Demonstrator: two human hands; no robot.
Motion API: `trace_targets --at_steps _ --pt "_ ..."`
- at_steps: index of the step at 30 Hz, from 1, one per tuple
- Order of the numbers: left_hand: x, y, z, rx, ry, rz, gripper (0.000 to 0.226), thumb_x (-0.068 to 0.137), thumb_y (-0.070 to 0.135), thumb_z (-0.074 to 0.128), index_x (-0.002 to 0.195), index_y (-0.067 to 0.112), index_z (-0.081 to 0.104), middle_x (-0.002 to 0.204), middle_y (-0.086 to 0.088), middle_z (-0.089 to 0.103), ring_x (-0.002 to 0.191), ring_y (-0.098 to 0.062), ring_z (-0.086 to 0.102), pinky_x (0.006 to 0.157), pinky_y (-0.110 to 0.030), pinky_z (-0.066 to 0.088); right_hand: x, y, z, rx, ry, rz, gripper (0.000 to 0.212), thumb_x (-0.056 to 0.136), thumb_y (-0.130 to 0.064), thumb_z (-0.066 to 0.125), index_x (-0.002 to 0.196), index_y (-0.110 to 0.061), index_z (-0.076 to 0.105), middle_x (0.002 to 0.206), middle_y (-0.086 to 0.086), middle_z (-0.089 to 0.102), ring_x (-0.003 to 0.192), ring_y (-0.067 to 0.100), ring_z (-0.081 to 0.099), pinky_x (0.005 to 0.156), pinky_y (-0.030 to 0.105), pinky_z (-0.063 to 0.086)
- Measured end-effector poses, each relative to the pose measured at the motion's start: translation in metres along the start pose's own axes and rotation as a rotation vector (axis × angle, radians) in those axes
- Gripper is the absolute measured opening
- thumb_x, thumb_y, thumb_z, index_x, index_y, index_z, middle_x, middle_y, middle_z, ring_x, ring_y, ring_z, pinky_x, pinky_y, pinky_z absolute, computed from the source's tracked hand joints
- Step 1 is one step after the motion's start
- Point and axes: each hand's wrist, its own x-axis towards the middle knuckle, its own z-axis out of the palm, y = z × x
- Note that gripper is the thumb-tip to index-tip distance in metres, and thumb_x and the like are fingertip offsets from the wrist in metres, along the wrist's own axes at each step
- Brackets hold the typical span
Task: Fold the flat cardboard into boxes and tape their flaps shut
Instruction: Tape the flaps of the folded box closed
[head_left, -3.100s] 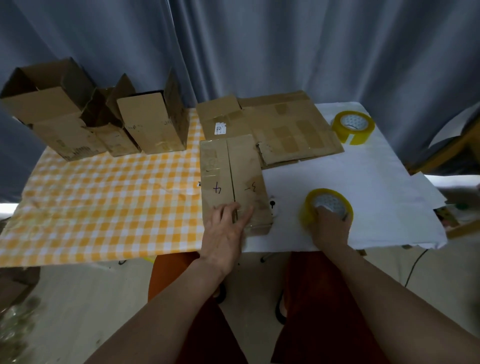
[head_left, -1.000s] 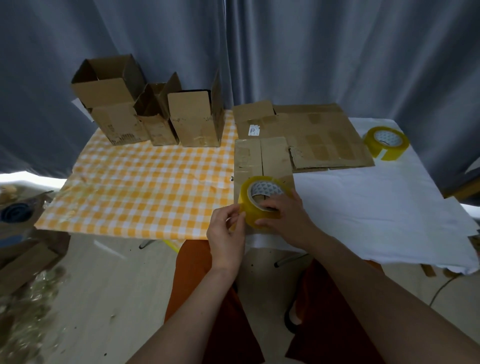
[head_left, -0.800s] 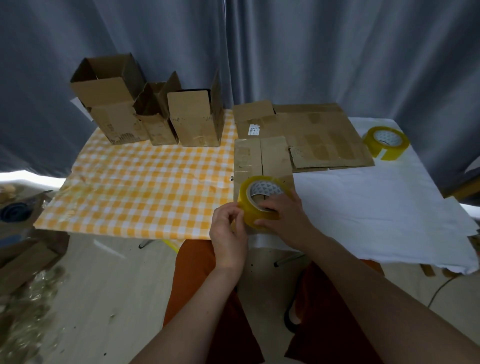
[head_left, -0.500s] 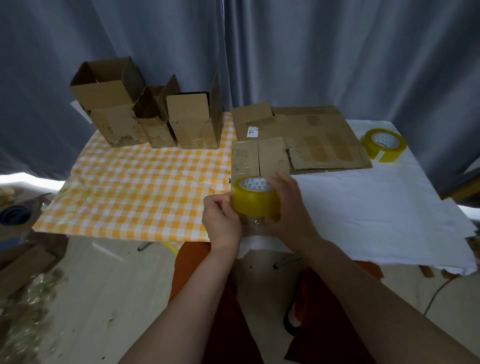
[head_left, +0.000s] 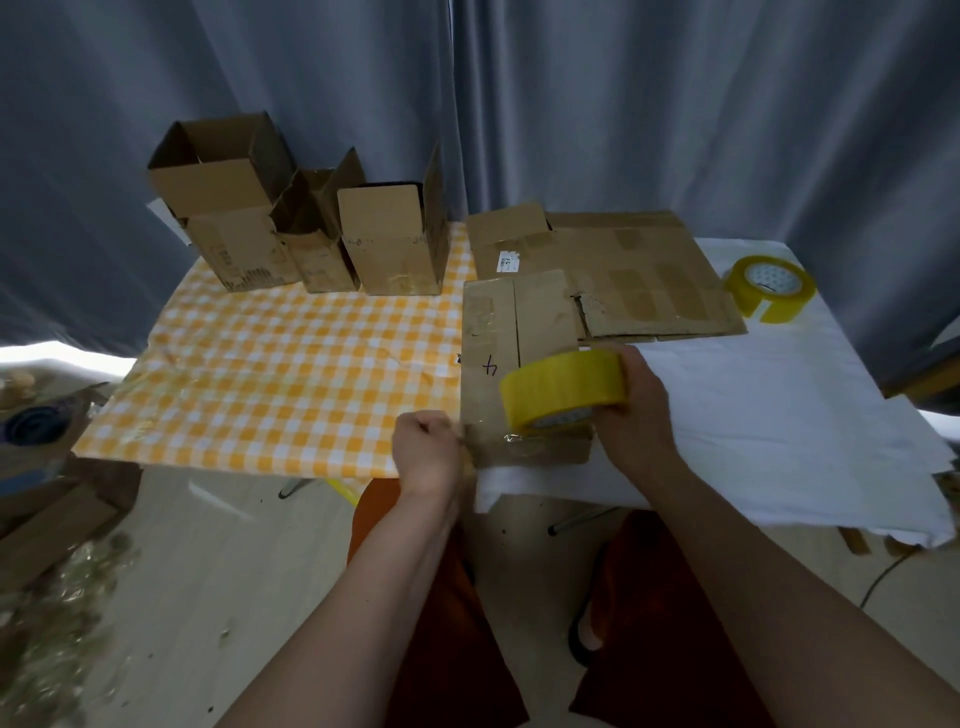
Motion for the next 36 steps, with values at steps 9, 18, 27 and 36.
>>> trace_targets --at_steps 9,18,27,36 --pt "0.014 -0.009 -0.017 0.168 -0.106 -0.165 0.018 0.097 0.007 0.044 0.1 0.0 0.061 0.1 -0.01 0.056 0.093 -0.025 0.054 0.094 -0.041 0.051 -0.001 0.016 -0.032 -0.3 0.072 -0.065 0.04 0.074 0.013 0.052 0.111 -0.003 0.054 0.104 0.017 0.056 0.096 0.03 0.05 0.076 0.028 0.032" --pt "0.021 -0.015 -0.014 0.352 -0.115 -0.165 0.032 0.1 0.011 0.042 0.114 -0.01 0.06 0.11 -0.024 0.062 0.097 -0.036 0.062 0.085 -0.041 0.05 -0.008 0.011 -0.047 -0.616 -0.079 -0.174 0.046 0.075 0.014 0.052 0.119 0.001 0.053 0.109 0.023 0.053 0.101 0.039 0.05 0.08 0.044 0.041" --pt "0.022 -0.019 -0.009 0.443 -0.133 -0.08 0.028 0.101 0.012 0.04 0.109 -0.006 0.059 0.099 -0.017 0.059 0.081 -0.023 0.052 0.061 -0.026 0.038 -0.002 0.014 -0.062 -0.964 -0.134 -0.186 0.044 0.07 0.008 0.06 0.112 -0.003 0.055 0.098 0.021 0.052 0.087 0.036 0.048 0.072 0.041 0.036" --pt "0.029 -0.027 -0.003 0.473 -0.143 -0.091 0.023 0.1 0.011 0.043 0.082 0.001 0.054 0.084 -0.014 0.053 0.058 -0.014 0.044 0.045 -0.02 0.029 -0.004 0.025 -0.053 -1.099 -0.197 -0.153 0.042 0.076 -0.004 0.067 0.116 -0.006 0.052 0.097 0.019 0.052 0.087 0.033 0.049 0.071 0.038 0.035"
